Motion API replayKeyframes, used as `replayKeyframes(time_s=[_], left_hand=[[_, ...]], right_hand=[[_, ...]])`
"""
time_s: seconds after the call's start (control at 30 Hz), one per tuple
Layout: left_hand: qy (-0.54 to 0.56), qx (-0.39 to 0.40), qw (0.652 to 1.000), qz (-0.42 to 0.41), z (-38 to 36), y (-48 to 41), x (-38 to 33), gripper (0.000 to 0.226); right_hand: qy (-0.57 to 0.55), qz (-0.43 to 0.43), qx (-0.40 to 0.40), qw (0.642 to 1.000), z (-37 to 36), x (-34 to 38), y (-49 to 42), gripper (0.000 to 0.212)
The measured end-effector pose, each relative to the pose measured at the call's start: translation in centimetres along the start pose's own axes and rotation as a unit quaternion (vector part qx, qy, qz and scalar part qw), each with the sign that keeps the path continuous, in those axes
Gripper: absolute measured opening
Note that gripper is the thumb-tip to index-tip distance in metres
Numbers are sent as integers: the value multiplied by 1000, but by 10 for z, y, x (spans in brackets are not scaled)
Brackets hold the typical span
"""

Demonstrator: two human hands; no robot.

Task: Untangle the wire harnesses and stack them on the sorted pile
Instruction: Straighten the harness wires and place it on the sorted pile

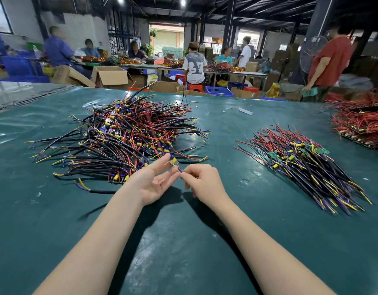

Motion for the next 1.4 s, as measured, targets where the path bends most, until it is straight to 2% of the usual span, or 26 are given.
replayKeyframes(time_s=[0.1,0.17,0.27,0.33,0.43,0.57,0.63,0.73,0.83,0.93,1.03,1.17,1.27,1.4], left_hand=[[-22,44,998,-33,-9,2,-6,12],[-92,50,990,-93,-11,1,-17,8],[-276,30,941,-194,-14,2,-31,8],[-303,45,925,-224,-21,5,-32,9],[-262,85,932,-238,-32,9,-30,11],[-203,21,948,-245,-25,10,-31,11],[-162,0,959,-233,-22,9,-28,3],[-114,-23,961,-250,-16,11,-36,8],[-103,-36,956,-271,-11,15,-45,9],[-84,-47,959,-268,-11,15,-43,12],[-50,-65,956,-281,-2,15,-52,19],[-38,-77,949,-303,9,13,-68,17],[-29,-72,954,-289,8,8,-64,15],[-35,-81,958,-271,12,4,-61,10]], right_hand=[[-122,-44,8,992,1,-5,0,29],[-191,-75,33,978,-4,-7,1,30],[-258,-130,64,955,-10,-12,3,27],[-310,-160,68,935,-12,-15,4,26],[-377,-193,73,903,-19,-14,6,23],[-398,-223,85,886,-29,-14,8,21],[-411,-235,93,876,-31,-15,8,22],[-438,-239,132,857,-39,-9,11,21],[-402,-215,155,877,-44,-2,12,23],[-377,-168,136,901,-38,2,8,24],[-385,-143,169,896,-45,8,13,19],[-347,-132,245,896,-56,12,26,18],[-347,-118,300,881,-54,16,33,11],[-354,-113,348,861,-55,20,38,20]])
Point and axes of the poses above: each hand's wrist, its own y-axis away from the middle knuckle, its own z-axis out of the back of the hand, x = y × z, the point moved 9 cm from there along -y, towards the middle knuckle
